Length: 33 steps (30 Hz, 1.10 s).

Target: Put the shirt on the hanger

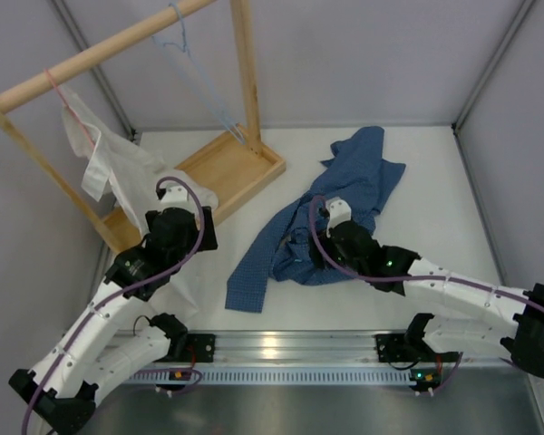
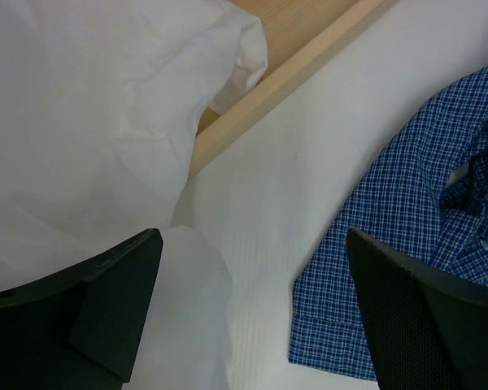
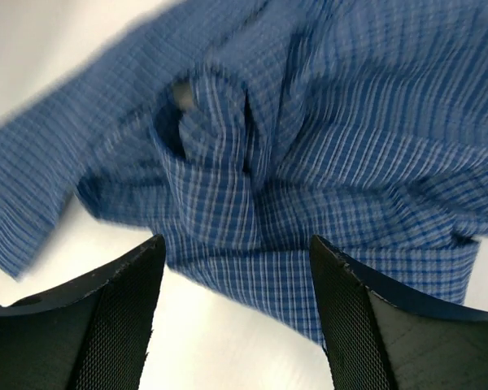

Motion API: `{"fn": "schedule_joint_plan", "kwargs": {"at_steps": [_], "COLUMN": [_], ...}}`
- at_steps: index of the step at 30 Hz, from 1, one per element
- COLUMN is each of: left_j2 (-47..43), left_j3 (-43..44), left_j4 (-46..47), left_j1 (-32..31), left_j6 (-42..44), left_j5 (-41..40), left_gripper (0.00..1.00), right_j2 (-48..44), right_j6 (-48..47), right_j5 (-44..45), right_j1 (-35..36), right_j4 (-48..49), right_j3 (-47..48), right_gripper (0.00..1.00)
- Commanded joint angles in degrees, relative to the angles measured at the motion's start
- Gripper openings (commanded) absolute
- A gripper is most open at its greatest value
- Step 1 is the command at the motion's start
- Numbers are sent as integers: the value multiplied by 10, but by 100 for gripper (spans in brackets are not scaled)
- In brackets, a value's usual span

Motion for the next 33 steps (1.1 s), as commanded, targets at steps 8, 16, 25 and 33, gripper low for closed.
{"fn": "schedule_joint_plan", "kwargs": {"at_steps": [8,16,25,33], "left_j2": [11,19,14,-83], "left_j3": [-6,-6,-3,-7], "left_j4": [19,20,24,55], "left_j1": [2,2,2,2], "left_j6": [16,18,23,38], "left_j5": [36,46,54,78], "left_gripper": [98,98,98,98], "right_j2": [36,154,90,-38], "right_j6": [-68,-99,-138,-229], "right_j5": [-115,-96,-50,-89], "right_j1": [-30,-50,-29,21], "right_j4": [171,321,289,-85], "right_j3": [-114,-96,-46,321], "right_gripper": [72,50,0,0]}}
